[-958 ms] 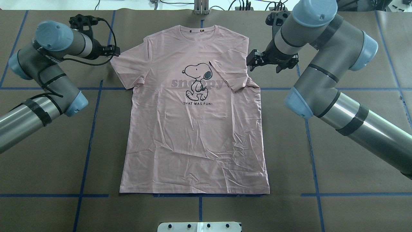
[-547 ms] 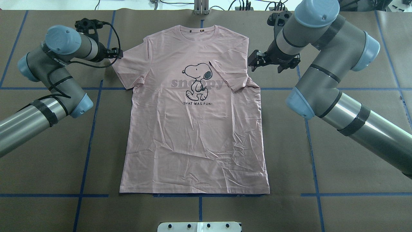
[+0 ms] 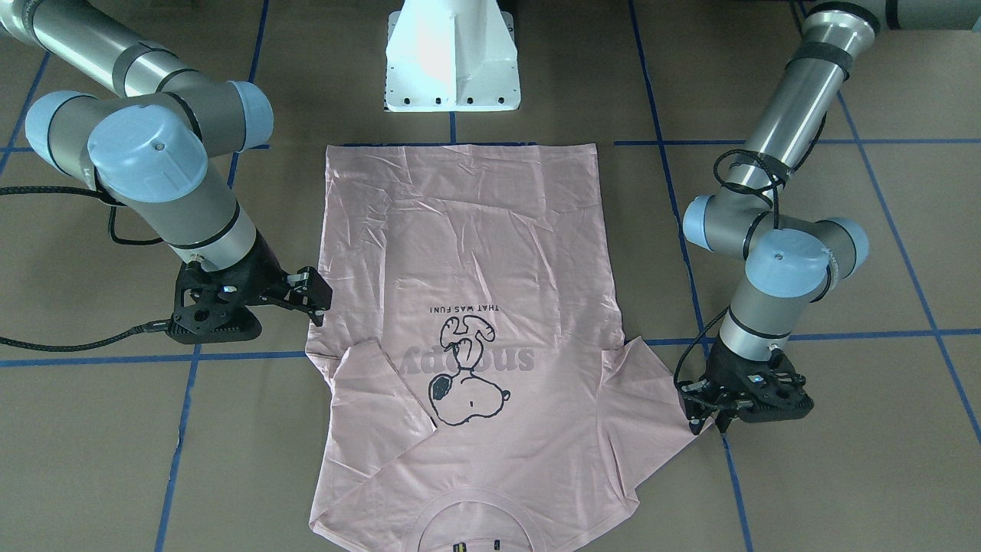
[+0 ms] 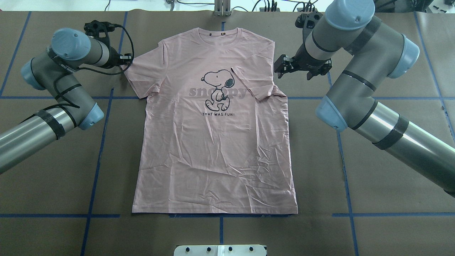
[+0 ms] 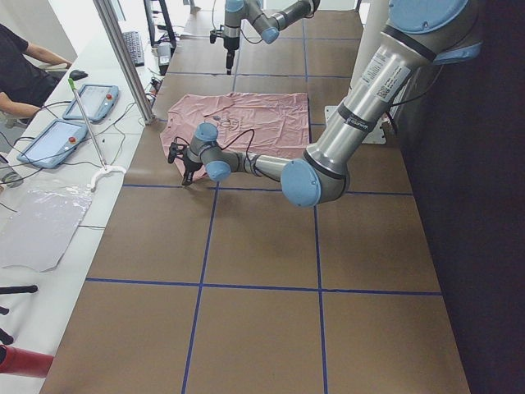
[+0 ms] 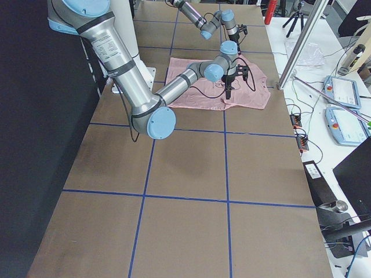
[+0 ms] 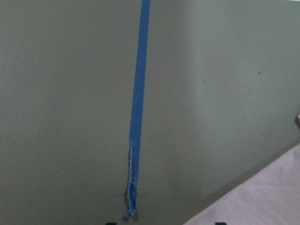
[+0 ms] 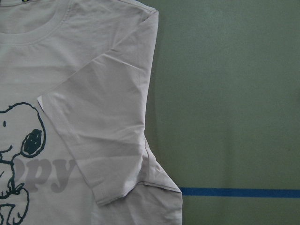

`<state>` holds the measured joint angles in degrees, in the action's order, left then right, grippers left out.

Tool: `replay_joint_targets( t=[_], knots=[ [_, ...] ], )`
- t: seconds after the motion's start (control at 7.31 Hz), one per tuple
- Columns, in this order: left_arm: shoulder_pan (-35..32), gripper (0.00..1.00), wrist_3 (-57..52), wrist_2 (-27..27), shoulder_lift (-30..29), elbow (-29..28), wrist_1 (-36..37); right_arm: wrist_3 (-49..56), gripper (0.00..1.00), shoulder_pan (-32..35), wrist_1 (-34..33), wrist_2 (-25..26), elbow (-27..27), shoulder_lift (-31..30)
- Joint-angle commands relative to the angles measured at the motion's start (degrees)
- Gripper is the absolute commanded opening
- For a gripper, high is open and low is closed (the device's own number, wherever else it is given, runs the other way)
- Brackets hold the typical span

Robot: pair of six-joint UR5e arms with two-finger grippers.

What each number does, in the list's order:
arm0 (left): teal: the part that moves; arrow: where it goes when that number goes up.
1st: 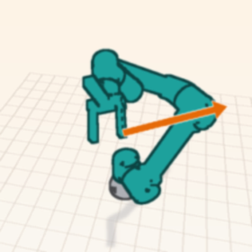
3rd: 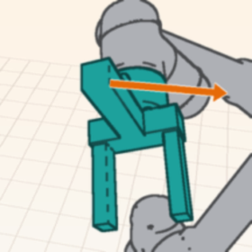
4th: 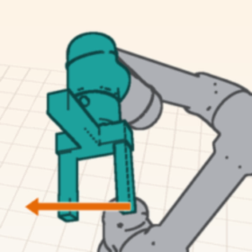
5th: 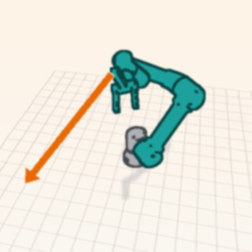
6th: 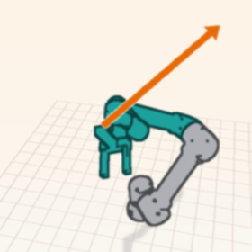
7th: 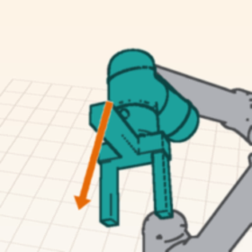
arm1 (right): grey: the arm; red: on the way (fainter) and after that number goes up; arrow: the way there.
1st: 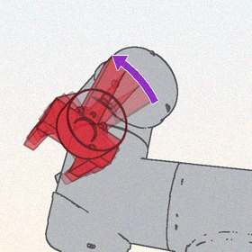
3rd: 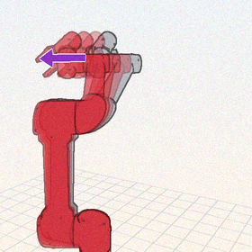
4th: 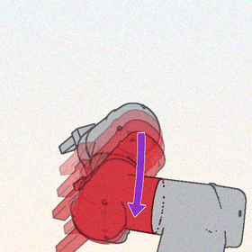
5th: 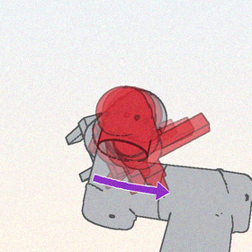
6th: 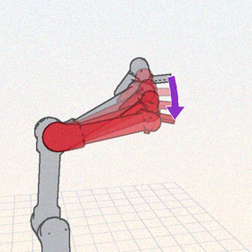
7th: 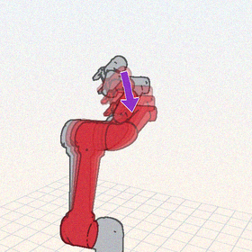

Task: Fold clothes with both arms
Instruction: 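Move the left gripper over the other sleeve while the right gripper withdraws, then fold the sleeve nearest the left gripper inward onto the shirt body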

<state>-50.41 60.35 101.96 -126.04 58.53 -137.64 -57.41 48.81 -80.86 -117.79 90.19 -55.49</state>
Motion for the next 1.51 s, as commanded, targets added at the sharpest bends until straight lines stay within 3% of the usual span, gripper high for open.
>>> replay_joint_targets(
  t=[0.0,0.27,0.55,0.68,0.96,1.37],
  knots=[
    [0.05,0.0,-0.24,0.08,0.0,0.27,0.0,-0.51,1.0,-0.03,0.0,0.02,-0.1,-0.06],
    [-0.04,0.0,-0.24,0.6,-0.09,3.32,0.96,-0.69,1.0,-0.03,0.0,0.02,-0.28,-0.06],
    [-0.04,0.0,0.64,4.63,-2.0,12.71,13.46,-0.51,1.0,0.06,0.0,0.1,-0.37,-0.06],
    [1.09,0.0,5.69,4.65,-6.46,11.36,15.63,-0.25,1.0,0.14,0.0,0.02,-0.37,-0.06],
    [3.56,0.0,14.5,4.21,-19.88,-2.82,14.43,-0.07,1.0,0.58,0.61,-0.33,0.25,-0.58],
    [5.49,0.0,21.97,0.9,-20.3,-8.42,5.21,-0.07,1.0,0.5,2.55,-0.51,0.6,-1.9]
  ],
)
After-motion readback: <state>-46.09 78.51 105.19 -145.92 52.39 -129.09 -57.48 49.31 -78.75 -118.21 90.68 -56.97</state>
